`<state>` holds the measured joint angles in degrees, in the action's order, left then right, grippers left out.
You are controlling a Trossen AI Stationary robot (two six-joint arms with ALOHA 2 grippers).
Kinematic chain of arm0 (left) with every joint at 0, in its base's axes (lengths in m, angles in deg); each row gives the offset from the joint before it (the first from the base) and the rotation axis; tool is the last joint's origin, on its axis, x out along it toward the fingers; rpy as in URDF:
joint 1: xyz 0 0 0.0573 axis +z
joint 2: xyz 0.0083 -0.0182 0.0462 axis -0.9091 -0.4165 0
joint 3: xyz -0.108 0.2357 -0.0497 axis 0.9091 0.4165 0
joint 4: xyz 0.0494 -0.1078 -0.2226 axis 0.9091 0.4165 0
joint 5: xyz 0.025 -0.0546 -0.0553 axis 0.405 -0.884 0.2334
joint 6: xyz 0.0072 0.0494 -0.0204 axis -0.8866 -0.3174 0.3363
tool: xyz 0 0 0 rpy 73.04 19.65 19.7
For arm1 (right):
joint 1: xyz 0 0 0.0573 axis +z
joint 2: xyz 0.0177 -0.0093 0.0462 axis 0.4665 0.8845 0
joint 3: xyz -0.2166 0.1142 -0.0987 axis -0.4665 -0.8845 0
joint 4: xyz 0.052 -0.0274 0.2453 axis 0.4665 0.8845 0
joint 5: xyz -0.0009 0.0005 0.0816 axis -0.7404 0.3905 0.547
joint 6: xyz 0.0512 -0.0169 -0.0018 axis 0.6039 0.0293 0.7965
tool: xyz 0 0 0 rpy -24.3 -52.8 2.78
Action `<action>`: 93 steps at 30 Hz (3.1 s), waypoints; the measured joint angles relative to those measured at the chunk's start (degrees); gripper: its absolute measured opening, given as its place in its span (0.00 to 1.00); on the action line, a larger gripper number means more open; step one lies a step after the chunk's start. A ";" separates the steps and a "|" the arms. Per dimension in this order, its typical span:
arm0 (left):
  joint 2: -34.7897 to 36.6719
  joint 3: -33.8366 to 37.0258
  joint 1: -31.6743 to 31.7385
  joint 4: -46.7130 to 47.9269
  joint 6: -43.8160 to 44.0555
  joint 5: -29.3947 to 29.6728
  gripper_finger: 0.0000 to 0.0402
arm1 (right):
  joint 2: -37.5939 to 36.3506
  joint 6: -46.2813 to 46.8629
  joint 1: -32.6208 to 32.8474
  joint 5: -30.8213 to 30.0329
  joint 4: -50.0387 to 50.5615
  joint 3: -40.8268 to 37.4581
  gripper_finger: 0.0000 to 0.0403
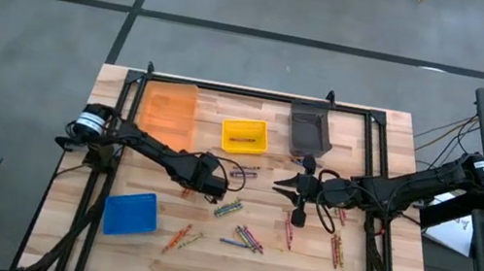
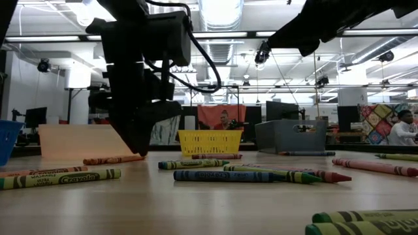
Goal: Sort crayons
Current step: Put the orange crayon into the blue bin
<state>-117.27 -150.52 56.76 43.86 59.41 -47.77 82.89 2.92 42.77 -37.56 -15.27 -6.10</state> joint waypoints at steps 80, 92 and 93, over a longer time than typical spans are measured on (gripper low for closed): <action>0.60 -1.30 -0.20 4.21 -4.07 -1.85 0.23 | 0.00 -0.85 -0.07 -1.48 -0.52 0.00 0.15; 0.58 -1.14 -0.22 2.38 -3.65 -0.70 0.23 | 0.00 -0.96 -0.39 -1.53 -0.54 0.00 0.15; 0.58 -1.14 -0.22 2.47 -3.63 -0.18 0.23 | 0.00 -0.93 -0.39 -1.53 -0.52 0.00 0.15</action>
<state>-116.69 -151.66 56.54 46.33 55.78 -47.95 82.89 1.99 42.38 -39.09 -15.80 -6.10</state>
